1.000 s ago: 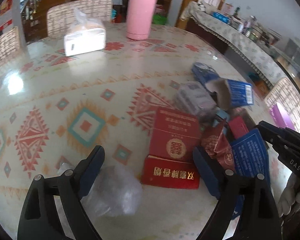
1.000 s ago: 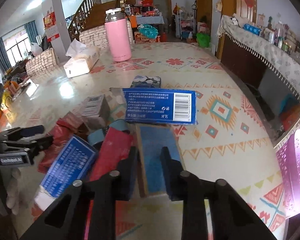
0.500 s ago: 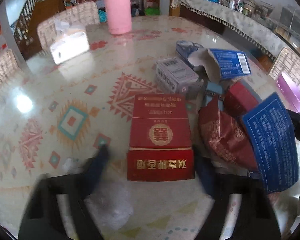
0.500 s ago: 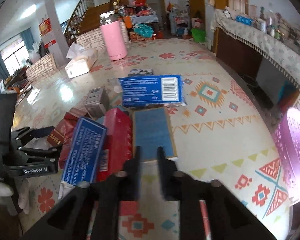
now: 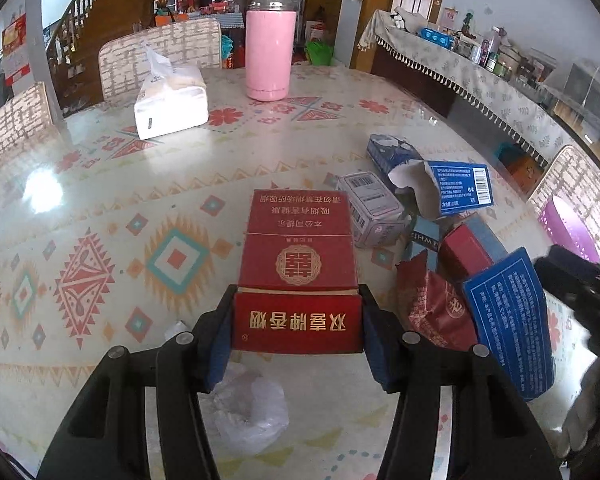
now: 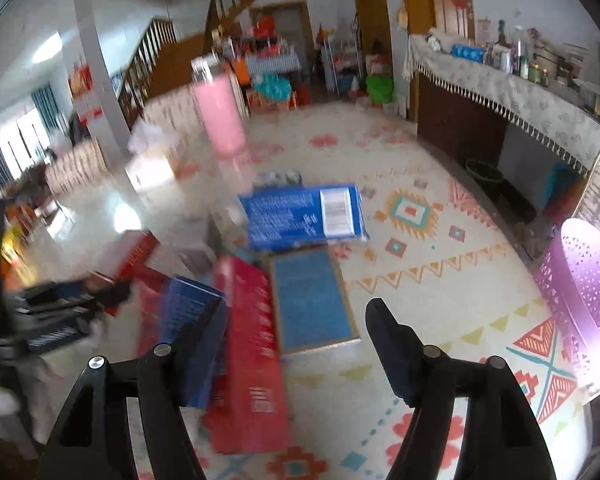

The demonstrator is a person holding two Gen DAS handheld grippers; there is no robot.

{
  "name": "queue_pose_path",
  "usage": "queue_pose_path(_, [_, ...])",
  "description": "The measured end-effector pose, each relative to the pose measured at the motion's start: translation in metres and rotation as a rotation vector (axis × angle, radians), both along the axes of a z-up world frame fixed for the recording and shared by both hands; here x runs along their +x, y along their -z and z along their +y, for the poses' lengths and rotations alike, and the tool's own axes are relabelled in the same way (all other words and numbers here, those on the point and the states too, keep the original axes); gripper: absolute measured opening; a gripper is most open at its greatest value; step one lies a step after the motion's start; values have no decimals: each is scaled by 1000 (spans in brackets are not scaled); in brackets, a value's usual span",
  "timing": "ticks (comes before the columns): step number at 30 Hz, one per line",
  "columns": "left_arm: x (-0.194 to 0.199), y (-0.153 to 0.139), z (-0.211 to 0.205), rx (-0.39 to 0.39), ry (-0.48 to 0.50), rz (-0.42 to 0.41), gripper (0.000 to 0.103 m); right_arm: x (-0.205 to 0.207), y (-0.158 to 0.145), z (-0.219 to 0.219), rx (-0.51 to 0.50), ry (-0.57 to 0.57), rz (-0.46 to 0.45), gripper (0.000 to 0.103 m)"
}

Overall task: Collect trash
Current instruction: 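Grasp the blue-and-white box with the right tool while the left tool holds the red box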

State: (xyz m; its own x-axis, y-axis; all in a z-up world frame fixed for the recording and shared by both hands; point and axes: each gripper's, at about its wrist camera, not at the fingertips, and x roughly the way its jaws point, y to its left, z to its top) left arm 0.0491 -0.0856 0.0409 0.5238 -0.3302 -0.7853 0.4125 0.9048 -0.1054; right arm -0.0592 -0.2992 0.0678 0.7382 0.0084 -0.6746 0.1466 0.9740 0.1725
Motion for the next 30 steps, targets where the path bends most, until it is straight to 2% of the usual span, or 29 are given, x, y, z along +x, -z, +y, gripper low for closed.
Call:
queue_pose_path(2, [2,1,1,0,-10,3,55,-6,-8,12,3,-51,-26,76])
queue_pose_path(5, [2,3,3,3,-21,6,55,-1,-6,33,-30,-126,-10,76])
queue_pose_path(7, [3,4,5,4,-29,4,55,6,1,46,-67,-147,16,73])
queue_pose_path(9, [3,4,6,5,-36,3,55,13,11,58,-95,-163,46,64])
queue_pose_path(14, [5,4,10,5,-53,1,55,7,14,78,-94,-208,59,64])
queue_pose_path(16, [6,4,11,1,-57,5,55,5,18,82,-82,-229,77,68])
queue_pose_path(17, [6,4,11,0,-58,5,55,5,21,85,-79,-236,95,75])
queue_pose_path(19, [4,3,11,7,-64,-5,55,7,29,89,-80,-236,120,77])
queue_pose_path(21, [3,3,10,16,-69,-16,55,10,32,88,-67,-205,116,85])
queue_pose_path(24, [1,1,10,16,-69,-26,55,18,36,88,-43,-179,132,91])
queue_pose_path(30, [-1,-1,9,30,-77,-45,55,20,38,93,-36,-149,124,91])
